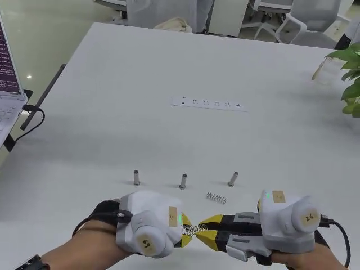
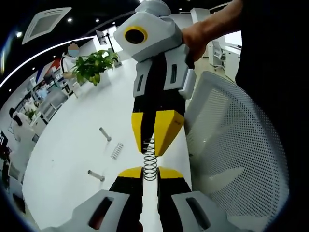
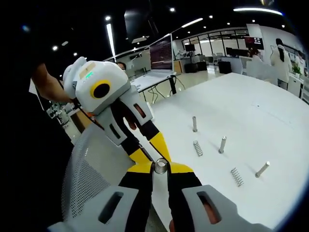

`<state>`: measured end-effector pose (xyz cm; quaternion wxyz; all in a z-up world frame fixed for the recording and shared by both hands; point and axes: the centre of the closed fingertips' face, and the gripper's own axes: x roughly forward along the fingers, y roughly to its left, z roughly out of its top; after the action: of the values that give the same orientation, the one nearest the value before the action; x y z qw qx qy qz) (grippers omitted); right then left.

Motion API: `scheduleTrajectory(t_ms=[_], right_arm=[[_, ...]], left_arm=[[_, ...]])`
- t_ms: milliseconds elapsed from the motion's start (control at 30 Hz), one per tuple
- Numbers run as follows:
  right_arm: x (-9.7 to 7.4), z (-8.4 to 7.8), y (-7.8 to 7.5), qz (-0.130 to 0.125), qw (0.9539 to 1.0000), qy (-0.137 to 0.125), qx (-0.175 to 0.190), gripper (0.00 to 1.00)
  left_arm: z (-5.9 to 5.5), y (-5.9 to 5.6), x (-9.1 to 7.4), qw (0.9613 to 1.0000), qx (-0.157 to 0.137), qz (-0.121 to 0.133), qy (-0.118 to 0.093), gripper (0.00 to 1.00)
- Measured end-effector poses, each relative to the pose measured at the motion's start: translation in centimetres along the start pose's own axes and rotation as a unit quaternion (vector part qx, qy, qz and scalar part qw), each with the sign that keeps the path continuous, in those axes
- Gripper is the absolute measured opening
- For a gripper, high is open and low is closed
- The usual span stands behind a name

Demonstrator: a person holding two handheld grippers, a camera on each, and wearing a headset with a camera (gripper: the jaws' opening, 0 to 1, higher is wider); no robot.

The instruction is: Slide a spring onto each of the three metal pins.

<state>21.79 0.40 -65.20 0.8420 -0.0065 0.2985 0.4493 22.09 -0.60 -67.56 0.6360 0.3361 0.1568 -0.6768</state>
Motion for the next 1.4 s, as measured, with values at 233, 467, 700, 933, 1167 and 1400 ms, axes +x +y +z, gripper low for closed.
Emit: scheduleTrajectory(t_ms=[233,467,700,933,1167,1400], right_arm=[[-0.3,0.7,0.0,0.001,0.9997,0.013,-0.022,0.1],[-1.1,1.2,-0.5,-0.004,0.9988,0.022,-0.044,0.1],[-1.9,0.7,-0.7,0.011,0.9919,0.076,-0.101,0.16],[-2.7,1.2,-1.2,0.026,0.9795,0.117,-0.162,0.21],[-2.7,1.2,-0.9,0.049,0.9631,0.156,-0.214,0.2],[-2.4,0.9,-0.2,0.073,0.9415,0.19,-0.269,0.13]], left_arm=[[0.9,0.1,0.5,0.9989,-0.036,0.003,-0.03,0.02],[1.7,0.8,0.2,0.9968,-0.058,0.005,-0.055,0.02],[2.8,1.4,0.1,0.9951,-0.066,0.005,-0.073,0.02],[3.5,1.6,-0.1,0.9945,-0.063,0.004,-0.083,0.02],[4.1,1.4,0.0,0.994,-0.062,-0.001,-0.09,0.02],[4.6,1.0,0.4,0.9947,-0.05,-0.012,-0.089,0.02]])
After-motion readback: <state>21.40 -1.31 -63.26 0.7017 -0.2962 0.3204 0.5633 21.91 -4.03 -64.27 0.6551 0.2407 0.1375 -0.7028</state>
